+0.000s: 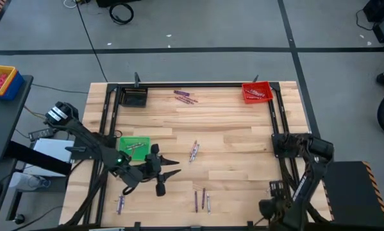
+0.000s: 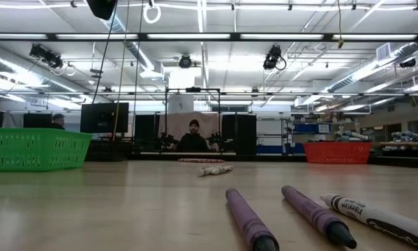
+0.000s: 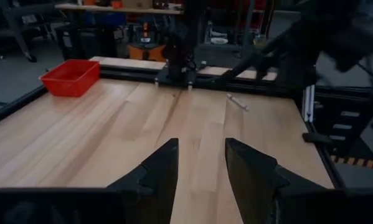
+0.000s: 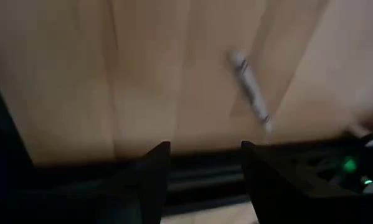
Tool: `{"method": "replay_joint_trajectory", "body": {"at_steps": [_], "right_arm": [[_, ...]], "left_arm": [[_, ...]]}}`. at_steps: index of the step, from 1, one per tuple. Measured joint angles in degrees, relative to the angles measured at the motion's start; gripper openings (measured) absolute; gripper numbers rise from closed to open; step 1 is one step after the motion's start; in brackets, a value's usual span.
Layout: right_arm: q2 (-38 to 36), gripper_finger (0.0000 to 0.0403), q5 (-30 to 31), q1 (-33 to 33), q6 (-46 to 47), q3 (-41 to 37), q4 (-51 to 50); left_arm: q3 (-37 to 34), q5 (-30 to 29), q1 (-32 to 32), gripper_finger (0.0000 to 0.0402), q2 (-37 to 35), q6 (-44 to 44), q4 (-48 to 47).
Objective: Sort crayons
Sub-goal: Put the white crayon into the green bin
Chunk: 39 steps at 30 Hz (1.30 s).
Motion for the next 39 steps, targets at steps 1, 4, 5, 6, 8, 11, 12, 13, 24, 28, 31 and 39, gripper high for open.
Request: {"method": "replay_joint_trajectory", "body": {"at_steps": [1,4,5,6,8,11,12,13,24,28,31,39], "right_arm": [[-0.5,0.0197,-1.4,-0.7,-1.8,-2.3,2.5],[-1.1,0.0191,-2.3,-2.9,-6.8,-8.6,7.7],[-1.4,0.0188,-2.3,-3.6,-8.1,-10.2,8.6],[-1.6,0.0184,-2.4,-4.5,-9.5,-11.6,9.1],[-1.6,0.0175,-3.0,-6.3,-11.5,-13.5,8.9],[-1.6,0.0158,-5.0,-8.7,-14.6,-14.3,9.0],[-1.6,0.0153,-5.0,-9.1,-15.7,-14.4,9.2],[-1.6,0.0148,-4.8,-9.5,-16.6,-14.4,9.5],[-1.7,0.0086,-1.9,-10.0,-23.0,-14.4,13.9],[-1.7,0.0048,-1.6,-10.0,-22.7,-14.3,13.9],[-1.7,0.0025,-0.7,-10.4,-19.9,-14.0,13.4],[-3.2,0.0017,18.4,-12.3,-16.6,-3.3,7.5]], "left_arm": [[0.0,0.0,0.1,0.0143,0.0,0.6,0.7],[0.0,-0.2,0.1,0.0143,0.0,1.6,1.9],[0.0,-0.1,0.1,0.0143,0.0,1.6,1.8],[0.0,-0.1,0.1,0.0143,0.0,1.7,1.7],[0.0,-0.1,0.1,0.0143,0.0,1.7,1.8],[0.0,-0.1,0.1,0.0143,0.0,1.7,1.4],[0.0,-0.1,0.1,0.0143,0.0,1.7,1.3],[0.0,-0.1,0.1,0.0143,0.0,1.7,1.3],[0.0,-0.1,0.0,0.0143,0.0,3.0,1.2],[0.0,-0.1,0.0,0.0143,0.0,3.0,1.3],[0.0,-0.1,0.0,0.0143,0.0,2.9,1.3],[0.0,-0.1,0.5,0.0143,0.0,2.8,1.4]]}}
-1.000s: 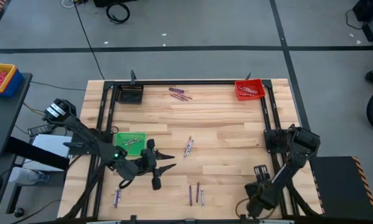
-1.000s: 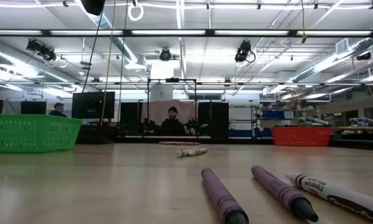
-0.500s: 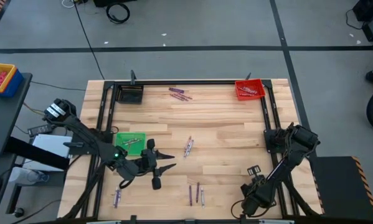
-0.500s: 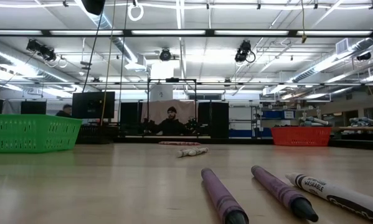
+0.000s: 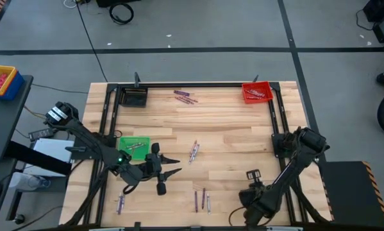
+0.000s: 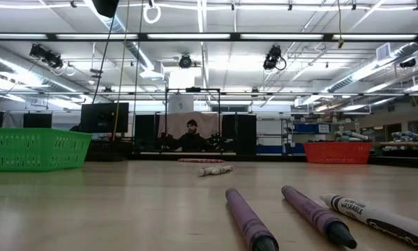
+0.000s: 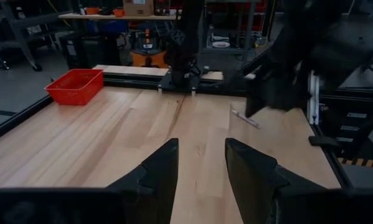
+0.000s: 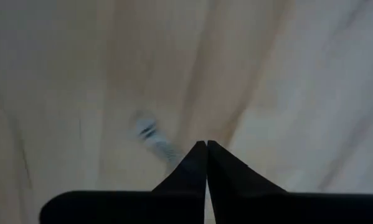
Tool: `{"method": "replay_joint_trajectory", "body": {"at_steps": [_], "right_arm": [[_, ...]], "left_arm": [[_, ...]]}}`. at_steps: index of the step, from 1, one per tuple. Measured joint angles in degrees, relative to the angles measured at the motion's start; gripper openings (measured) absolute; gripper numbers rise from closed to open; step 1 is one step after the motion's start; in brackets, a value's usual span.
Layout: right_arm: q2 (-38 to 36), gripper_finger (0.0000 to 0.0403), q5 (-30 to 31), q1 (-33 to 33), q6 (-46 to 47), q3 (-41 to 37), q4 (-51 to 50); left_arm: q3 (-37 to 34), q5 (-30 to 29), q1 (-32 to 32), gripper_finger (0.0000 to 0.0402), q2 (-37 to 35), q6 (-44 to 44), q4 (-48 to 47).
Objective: Sort crayons
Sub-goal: Put the white crayon into the green bin
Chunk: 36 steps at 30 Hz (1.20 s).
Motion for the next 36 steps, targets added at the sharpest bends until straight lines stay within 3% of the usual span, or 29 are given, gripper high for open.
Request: {"method": "replay_joint_trajectory", "body": {"at_steps": [4,6,12,19,23,27,36], "right_arm": [[-4.6,0.0008,16.5,-0.4,3.8,4.8,0.5],[-7.2,0.0005,18.3,-0.4,5.3,5.2,0.6],[-9.1,0.0026,6.1,1.9,6.8,3.5,0.1],[-2.0,0.0113,2.6,3.9,-4.1,-0.1,1.2],[2.4,0.0143,-4.4,3.1,-11.1,-1.5,2.2],[4.2,0.0139,-8.5,2.2,-14.7,-2.4,3.2],[3.9,0.0092,-7.5,1.3,-18.7,-3.6,7.8]], "left_arm": [[0.0,0.0,0.3,0.0143,0.4,0.0,0.2],[0.0,0.3,0.2,0.0143,1.0,0.0,-0.1],[0.0,0.6,0.3,0.0143,2.7,-0.3,0.3],[0.0,1.5,1.3,0.0143,3.1,-1.4,0.4],[0.0,1.9,1.2,0.0143,3.1,-1.6,0.4],[0.0,1.9,1.2,0.0143,3.1,-1.6,0.4],[0.0,1.9,1.2,0.0143,3.1,-1.6,0.3]]}}
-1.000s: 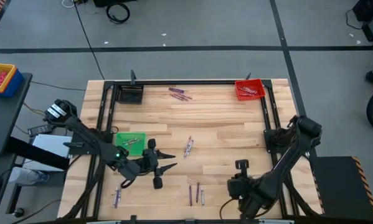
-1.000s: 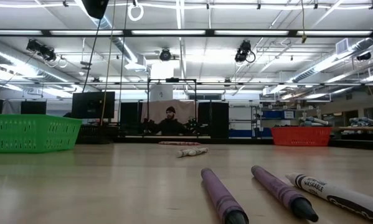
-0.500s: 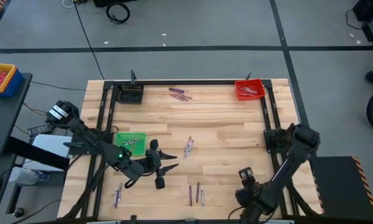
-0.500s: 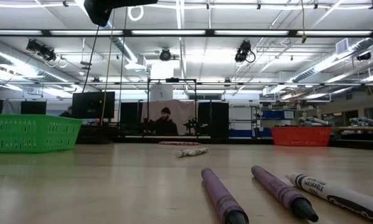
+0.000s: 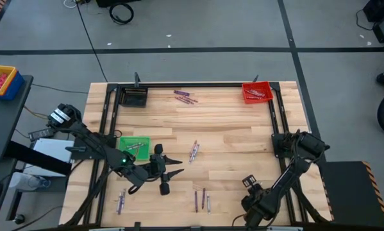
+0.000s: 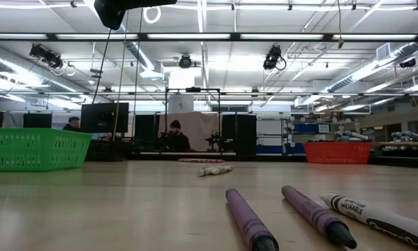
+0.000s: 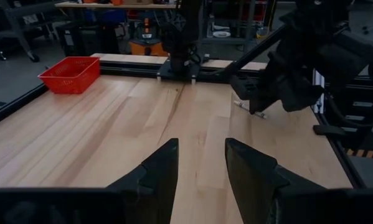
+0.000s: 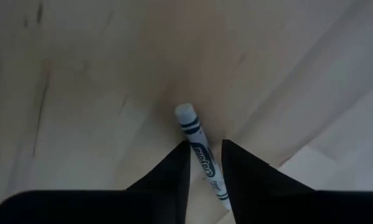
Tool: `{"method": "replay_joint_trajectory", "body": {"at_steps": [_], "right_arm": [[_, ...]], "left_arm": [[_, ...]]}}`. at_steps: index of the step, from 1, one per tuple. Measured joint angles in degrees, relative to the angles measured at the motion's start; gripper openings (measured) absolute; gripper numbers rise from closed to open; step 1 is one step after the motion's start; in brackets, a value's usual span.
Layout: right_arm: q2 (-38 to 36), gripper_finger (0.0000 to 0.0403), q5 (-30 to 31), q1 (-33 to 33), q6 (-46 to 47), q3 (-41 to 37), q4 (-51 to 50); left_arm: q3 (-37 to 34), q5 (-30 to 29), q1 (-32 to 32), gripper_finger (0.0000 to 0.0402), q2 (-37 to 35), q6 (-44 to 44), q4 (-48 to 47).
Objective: Sort crayons
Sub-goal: Put the white crayon into the green bin
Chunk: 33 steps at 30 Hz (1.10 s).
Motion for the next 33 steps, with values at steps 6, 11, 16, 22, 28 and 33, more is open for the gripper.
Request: {"method": "replay_joint_trajectory", "body": {"at_steps": [6,11,16,22,28,33], "right_arm": [[-0.4,0.0049,-0.4,0.1,1.8,-2.3,3.4],[-0.5,0.0021,0.4,0.6,4.2,-2.9,3.7],[-3.2,0.0025,2.5,0.8,7.5,-3.4,4.2],[-12.7,0.0026,19.0,-0.1,15.5,-3.0,7.0],[-21.1,0.0026,51.1,-1.3,17.1,-3.8,20.3],[-21.7,0.0025,64.9,-4.6,14.6,-8.8,43.2]], "left_arm": [[0.0,0.0,-0.2,0.0143,0.0,0.2,0.1],[0.0,0.0,-0.2,0.0143,0.0,0.3,0.5],[0.0,0.0,-0.2,0.0143,0.0,0.3,0.5],[0.0,0.0,0.2,0.0143,1.0,2.2,0.6],[0.0,8.3,1.0,0.0143,7.8,11.3,14.0],[0.0,15.7,1.6,0.0144,16.1,19.1,33.8]]}}
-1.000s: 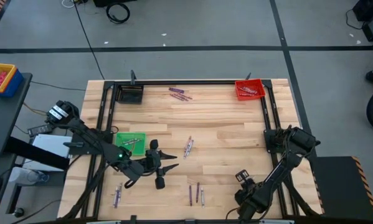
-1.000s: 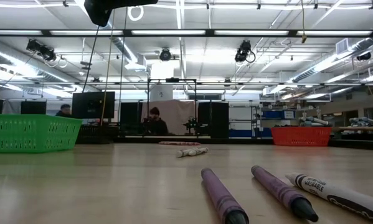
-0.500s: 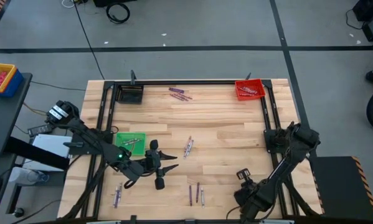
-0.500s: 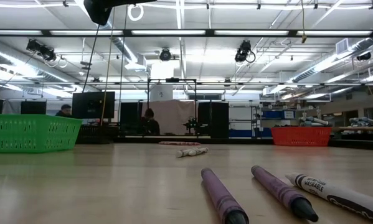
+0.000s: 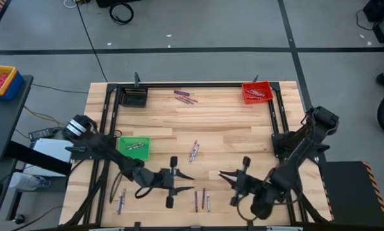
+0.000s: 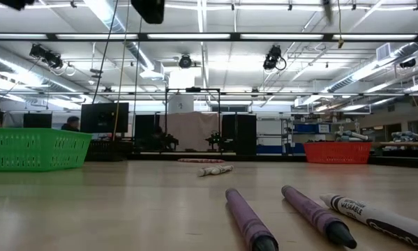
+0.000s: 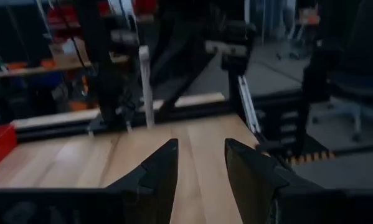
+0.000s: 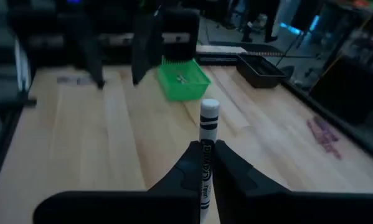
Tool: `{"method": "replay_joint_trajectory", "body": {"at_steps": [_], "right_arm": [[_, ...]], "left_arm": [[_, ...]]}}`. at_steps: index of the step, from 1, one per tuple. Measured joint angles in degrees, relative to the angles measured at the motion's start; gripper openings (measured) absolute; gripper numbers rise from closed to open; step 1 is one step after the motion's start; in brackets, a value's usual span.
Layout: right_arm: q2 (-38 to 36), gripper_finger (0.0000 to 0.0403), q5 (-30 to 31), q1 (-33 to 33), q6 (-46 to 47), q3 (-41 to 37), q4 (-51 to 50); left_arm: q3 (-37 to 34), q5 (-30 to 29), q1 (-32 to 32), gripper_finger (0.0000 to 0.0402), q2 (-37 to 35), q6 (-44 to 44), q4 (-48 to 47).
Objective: Sort crayons
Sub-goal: Put the white crayon into the green bin
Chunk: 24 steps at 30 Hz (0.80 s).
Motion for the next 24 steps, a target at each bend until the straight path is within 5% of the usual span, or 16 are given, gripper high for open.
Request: {"method": "replay_joint_trajectory", "body": {"at_steps": [10,17,24], "right_arm": [[6.0,0.0025,-8.8,-5.8,-16.7,-6.3,40.3],[6.0,0.0025,-10.7,-6.9,-21.3,-6.3,44.0],[6.0,0.0025,-10.6,-7.3,-21.4,-6.4,44.2]], "left_arm": [[0.2,0.9,3.9,0.0208,5.9,-6.4,7.0],[0.5,13.1,7.7,0.0249,7.1,-13.0,8.2],[0.5,13.8,7.7,0.0242,7.1,-11.8,12.1]]}}
